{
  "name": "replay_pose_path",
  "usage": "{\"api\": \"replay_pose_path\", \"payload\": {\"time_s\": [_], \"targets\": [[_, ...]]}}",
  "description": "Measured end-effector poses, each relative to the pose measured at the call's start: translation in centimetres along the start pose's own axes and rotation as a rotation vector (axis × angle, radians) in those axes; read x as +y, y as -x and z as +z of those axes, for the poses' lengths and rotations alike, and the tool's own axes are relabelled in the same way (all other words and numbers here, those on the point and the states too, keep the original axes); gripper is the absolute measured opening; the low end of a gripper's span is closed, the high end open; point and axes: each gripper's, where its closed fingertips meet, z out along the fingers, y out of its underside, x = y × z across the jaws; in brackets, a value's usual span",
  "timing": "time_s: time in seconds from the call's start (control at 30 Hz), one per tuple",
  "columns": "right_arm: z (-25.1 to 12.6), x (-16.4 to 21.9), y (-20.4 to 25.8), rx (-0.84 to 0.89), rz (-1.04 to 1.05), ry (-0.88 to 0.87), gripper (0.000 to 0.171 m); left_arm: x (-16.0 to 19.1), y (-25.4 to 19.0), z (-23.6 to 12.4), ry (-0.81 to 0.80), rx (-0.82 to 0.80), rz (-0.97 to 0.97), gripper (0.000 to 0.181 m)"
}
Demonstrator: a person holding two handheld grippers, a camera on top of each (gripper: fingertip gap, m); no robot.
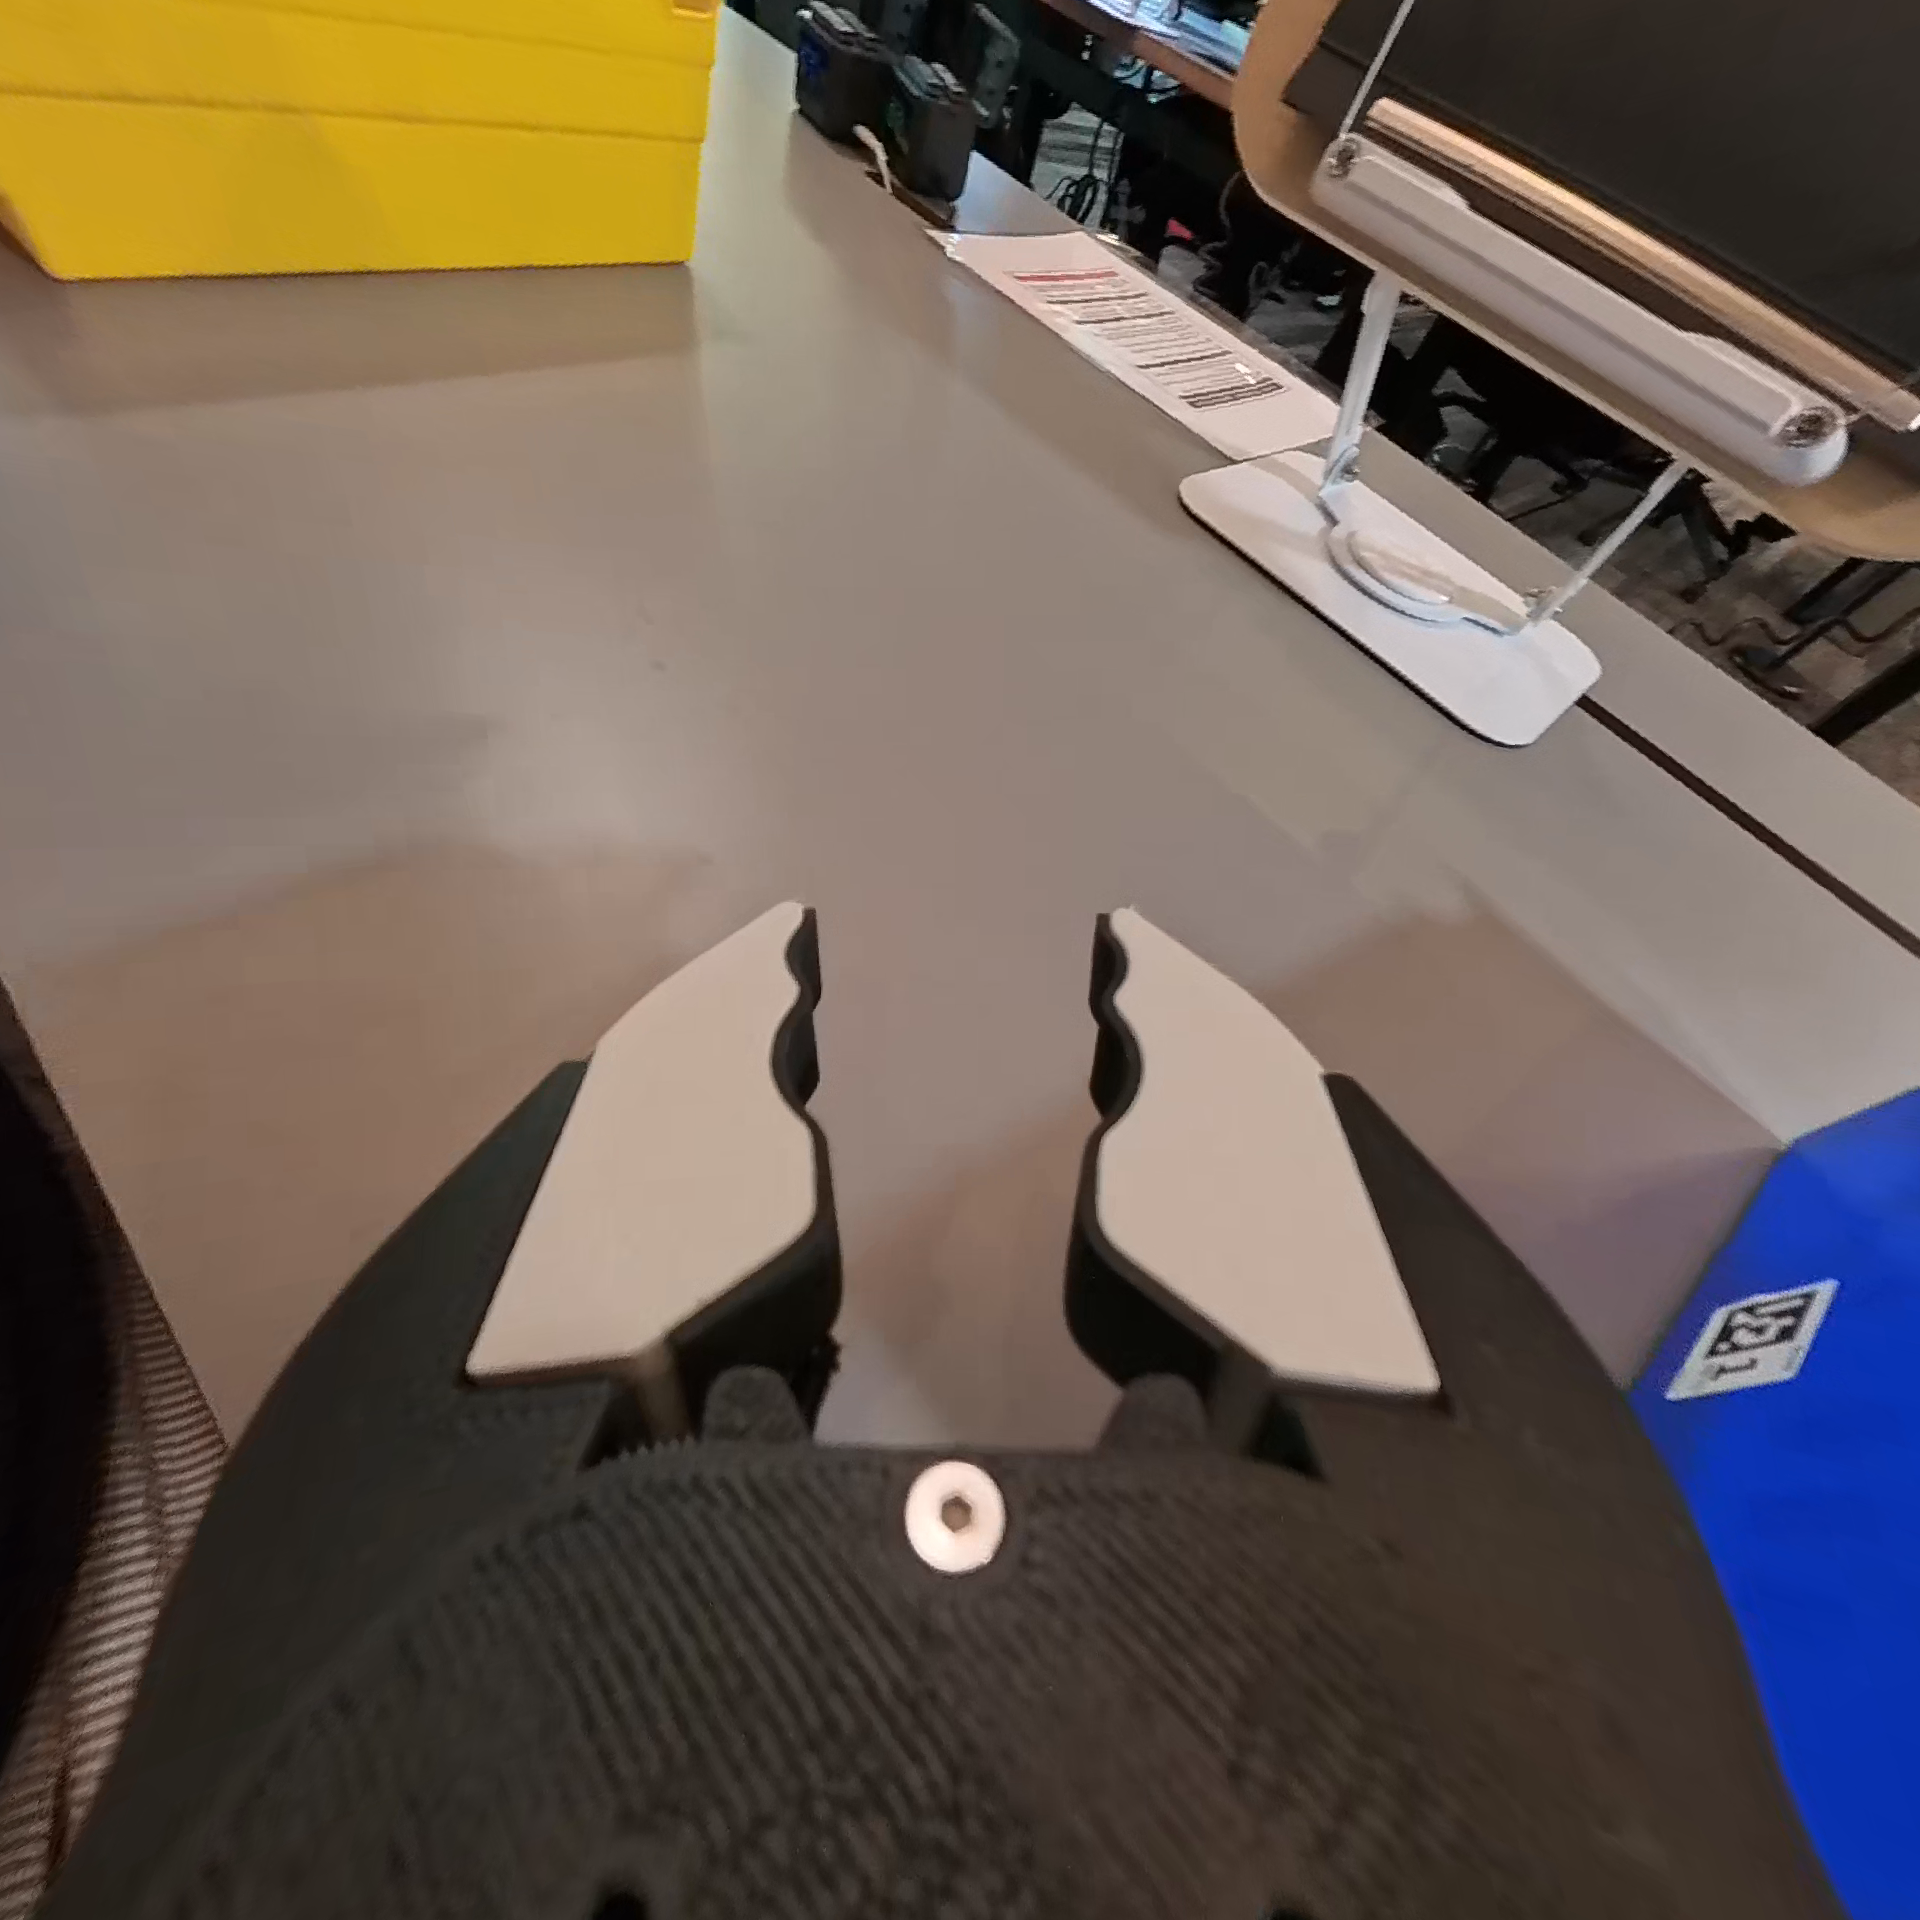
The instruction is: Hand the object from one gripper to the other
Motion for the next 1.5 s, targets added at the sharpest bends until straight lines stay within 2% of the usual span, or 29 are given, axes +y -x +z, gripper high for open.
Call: {"api": "replay_pose_path", "payload": {"time_s": [0.1, 0.17, 0.23, 0.47, 0.63, 0.67, 0.73, 0.8, 0.83, 0.87, 1.03, 1.23, 1.37, 1.5], "targets": [[-0.4, -0.3, -0.1, -0.002, -0.019, -0.019, 0.05, 6.3, 3.8, 0.8, 0.326, 0.016, -0.152, 0.143], [-0.8, -0.5, -0.5, -0.006, -0.01, -0.039, 0.05, 10.5, 5.6, 0.3, 0.562, 0.0, -0.116, 0.124], [-1.2, -0.6, -1.0, -0.011, 0.008, -0.057, 0.05, 13.2, 7.4, -0.3, 0.71, -0.067, -0.027, 0.118], [-2.0, -1.4, -3.0, -0.002, 0.019, -0.118, 0.049, 17.1, 6.3, 1.9, 0.916, -0.04, -0.233, 0.12], [-2.6, -2.5, -3.5, -0.035, 0.09, -0.186, 0.048, 21.1, 7.0, 2.0, 1.202, -0.146, -0.157, 0.12], [-2.7, -2.5, -3.7, -0.036, 0.101, -0.191, 0.047, 21.7, 6.9, 2.2, 1.235, -0.165, -0.164, 0.127], [-2.9, -2.5, -4.1, -0.039, 0.133, -0.201, 0.047, 22.5, 7.3, 1.8, 1.331, -0.226, -0.13, 0.129], [-3.1, -2.5, -4.4, -0.049, 0.173, -0.211, 0.046, 23.4, 8.6, 0.9, 1.462, -0.305, 0.031, 0.119], [-3.2, -2.5, -4.6, -0.054, 0.191, -0.215, 0.046, 23.3, 8.7, 1.1, 1.486, -0.292, 0.078, 0.11], [-3.2, -2.5, -4.7, -0.057, 0.206, -0.22, 0.045, 23.0, 9.0, 1.1, 1.49, -0.309, 0.113, 0.102], [-3.3, -2.2, -5.4, -0.053, 0.249, -0.227, 0.043, 21.7, 9.1, 0.8, 1.39, -0.286, 0.124, 0.09], [-2.5, -1.3, -5.3, -0.073, 0.291, -0.19, 0.041, 15.1, 9.4, -0.8, 1.135, -0.284, 0.11, 0.09], [-2.0, -0.9, -5.0, -0.072, 0.276, -0.163, 0.041, 9.4, 8.7, -1.2, 0.874, -0.228, 0.091, 0.089], [-1.5, -0.5, -4.6, -0.071, 0.244, -0.137, 0.04, 2.8, 3.7, 0.3, 0.445, 0.03, 0.034, 0.089]]}}
